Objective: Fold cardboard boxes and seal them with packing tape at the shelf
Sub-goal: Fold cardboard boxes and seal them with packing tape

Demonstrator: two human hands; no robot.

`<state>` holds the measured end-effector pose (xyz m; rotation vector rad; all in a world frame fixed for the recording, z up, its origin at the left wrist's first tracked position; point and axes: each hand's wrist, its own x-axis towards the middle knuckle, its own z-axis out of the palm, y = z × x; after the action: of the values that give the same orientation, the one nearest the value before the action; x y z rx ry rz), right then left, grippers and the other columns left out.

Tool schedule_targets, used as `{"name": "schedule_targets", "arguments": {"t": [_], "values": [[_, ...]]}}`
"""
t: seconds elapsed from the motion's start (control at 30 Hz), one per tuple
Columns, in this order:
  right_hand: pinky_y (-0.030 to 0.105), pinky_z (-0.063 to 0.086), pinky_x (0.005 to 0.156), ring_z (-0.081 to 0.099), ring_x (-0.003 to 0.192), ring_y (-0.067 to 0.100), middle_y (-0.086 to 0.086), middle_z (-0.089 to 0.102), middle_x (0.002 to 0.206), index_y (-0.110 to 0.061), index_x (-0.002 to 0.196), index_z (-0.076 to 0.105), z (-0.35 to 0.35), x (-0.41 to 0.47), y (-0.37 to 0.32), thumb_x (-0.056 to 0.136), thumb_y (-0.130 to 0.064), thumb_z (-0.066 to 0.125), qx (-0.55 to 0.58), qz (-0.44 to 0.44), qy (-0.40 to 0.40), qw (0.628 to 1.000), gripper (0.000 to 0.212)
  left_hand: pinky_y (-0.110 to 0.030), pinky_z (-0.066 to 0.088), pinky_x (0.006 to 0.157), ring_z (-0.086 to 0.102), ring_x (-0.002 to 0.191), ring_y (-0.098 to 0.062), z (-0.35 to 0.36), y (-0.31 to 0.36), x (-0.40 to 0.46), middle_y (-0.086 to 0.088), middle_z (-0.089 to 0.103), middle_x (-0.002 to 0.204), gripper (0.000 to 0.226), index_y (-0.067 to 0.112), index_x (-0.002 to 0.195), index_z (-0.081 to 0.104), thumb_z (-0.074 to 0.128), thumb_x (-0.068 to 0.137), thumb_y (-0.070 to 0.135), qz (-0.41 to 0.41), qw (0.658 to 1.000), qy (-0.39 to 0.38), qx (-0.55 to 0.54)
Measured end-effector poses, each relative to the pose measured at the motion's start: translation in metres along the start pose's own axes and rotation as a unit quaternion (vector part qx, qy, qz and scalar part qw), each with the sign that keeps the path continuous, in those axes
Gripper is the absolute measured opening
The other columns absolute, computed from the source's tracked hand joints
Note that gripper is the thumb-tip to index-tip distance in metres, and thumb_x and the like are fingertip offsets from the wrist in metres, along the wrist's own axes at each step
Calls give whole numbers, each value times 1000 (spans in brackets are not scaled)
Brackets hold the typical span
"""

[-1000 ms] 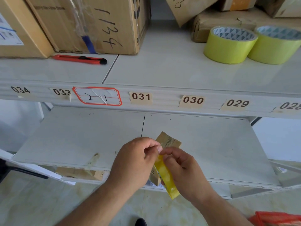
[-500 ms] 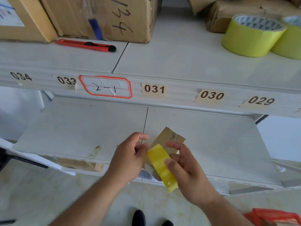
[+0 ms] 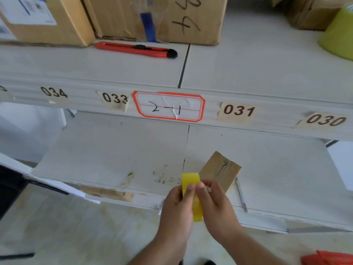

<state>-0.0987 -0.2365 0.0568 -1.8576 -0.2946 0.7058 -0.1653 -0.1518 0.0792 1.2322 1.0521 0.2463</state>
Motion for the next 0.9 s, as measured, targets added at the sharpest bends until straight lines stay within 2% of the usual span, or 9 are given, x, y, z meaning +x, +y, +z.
{"name": "schedule_targets", "arguments": {"t": [0.1, 0.17, 0.3, 0.4, 0.5, 0.57, 0.67, 0.77, 0.9], "values": [[36, 53, 74, 66, 77, 6, -6, 70, 80, -25, 92, 64, 19, 21, -4, 102, -62, 43, -48, 60, 26, 997, 44, -46, 55, 85, 73, 89, -21, -13, -11, 21, -1, 77, 89, 20, 21, 94, 75, 64, 100, 37, 9, 1000, -19, 13], [38, 53, 73, 68, 76, 15, -4, 70, 75, -19, 82, 63, 26, 33, 1, 101, -68, 35, -70, 93, 13, 993, 60, -46, 53, 76, 68, 77, -24, -26, -20, 49, -3, 70, 76, 24, 16, 83, 68, 67, 98, 35, 71, 988, 4, 139], [31, 48, 63, 62, 75, 13, -7, 67, 77, -26, 79, 59, 8, 36, 29, 98, -45, 49, -120, 144, 97, 977, 29, -33, 40, 54, 56, 61, -28, -73, -41, 145, -2, 56, 61, 36, 16, 69, 50, 68, 88, 41, 201, 862, 51, 462], [30, 51, 68, 63, 81, 7, -13, 69, 89, -30, 92, 62, -14, 31, 57, 98, -34, 56, -113, 176, 180, 961, 10, -37, 55, 70, 68, 83, -36, -102, -59, 220, -7, 72, 90, 26, 19, 94, 65, 64, 91, 45, 180, 759, 76, 621], [23, 44, 61, 62, 81, 5, -9, 66, 97, -33, 99, 60, -25, 37, 75, 98, -30, 58, -129, 192, 190, 954, 3, -42, 55, 82, 68, 105, -39, -114, -76, 258, -8, 70, 124, 42, 40, 133, 57, 61, 93, 47, 119, 730, 38, 672], [21, 42, 59, 62, 84, 5, -10, 64, 100, -34, 101, 55, -27, 42, 79, 99, -29, 60, -118, 194, 184, 956, 7, -46, 55, 86, 66, 110, -40, -107, -81, 263, -11, 68, 126, 37, 31, 133, 61, 58, 98, 43, 112, 730, 40, 673], [25, 50, 61, 64, 85, 9, -12, 65, 99, -32, 101, 54, -26, 44, 80, 100, -25, 60, -85, 192, 173, 962, 8, -57, 56, 84, 64, 102, -46, -69, -80, 227, -24, 66, 113, 23, 5, 110, 65, 58, 99, 24, 214, 799, 64, 558], [30, 54, 82, 60, 97, 9, -15, 59, 108, -34, 102, 54, -27, 43, 78, 100, -32, 61, -140, 162, 161, 963, 8, -49, 48, 106, 58, 127, -31, -1, -72, 151, -10, 57, 143, 52, 14, 142, 53, 44, 105, 49, 163, 903, -23, 398], [35, 54, 95, 58, 105, 18, -9, 60, 110, -28, 102, 64, -18, 37, 87, 85, -19, 71, -408, -88, 171, 893, 20, -44, 51, 96, 62, 116, -28, 43, -81, 118, -4, 63, 129, 57, 26, 128, 58, 20, 102, 60, 142, 893, -41, 425]]}}
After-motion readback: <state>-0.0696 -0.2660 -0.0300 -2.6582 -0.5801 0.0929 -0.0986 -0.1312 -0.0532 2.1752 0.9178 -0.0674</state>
